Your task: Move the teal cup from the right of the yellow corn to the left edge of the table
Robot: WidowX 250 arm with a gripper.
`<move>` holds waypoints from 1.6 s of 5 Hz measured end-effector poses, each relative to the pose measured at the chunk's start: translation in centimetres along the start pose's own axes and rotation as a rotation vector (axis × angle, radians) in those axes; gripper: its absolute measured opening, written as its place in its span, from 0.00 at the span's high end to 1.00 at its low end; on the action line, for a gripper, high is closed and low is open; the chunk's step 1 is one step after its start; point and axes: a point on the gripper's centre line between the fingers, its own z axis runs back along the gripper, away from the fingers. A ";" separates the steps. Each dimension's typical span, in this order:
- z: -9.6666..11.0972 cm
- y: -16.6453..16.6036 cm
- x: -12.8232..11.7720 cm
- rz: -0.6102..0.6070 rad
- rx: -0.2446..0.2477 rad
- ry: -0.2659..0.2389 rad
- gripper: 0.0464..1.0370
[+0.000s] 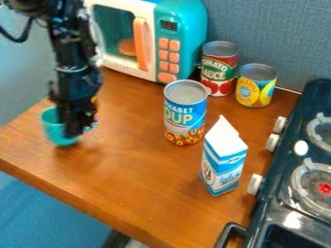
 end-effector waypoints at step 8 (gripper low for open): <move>2.5 3.6 -2.9 0.345 -0.087 -0.163 0.03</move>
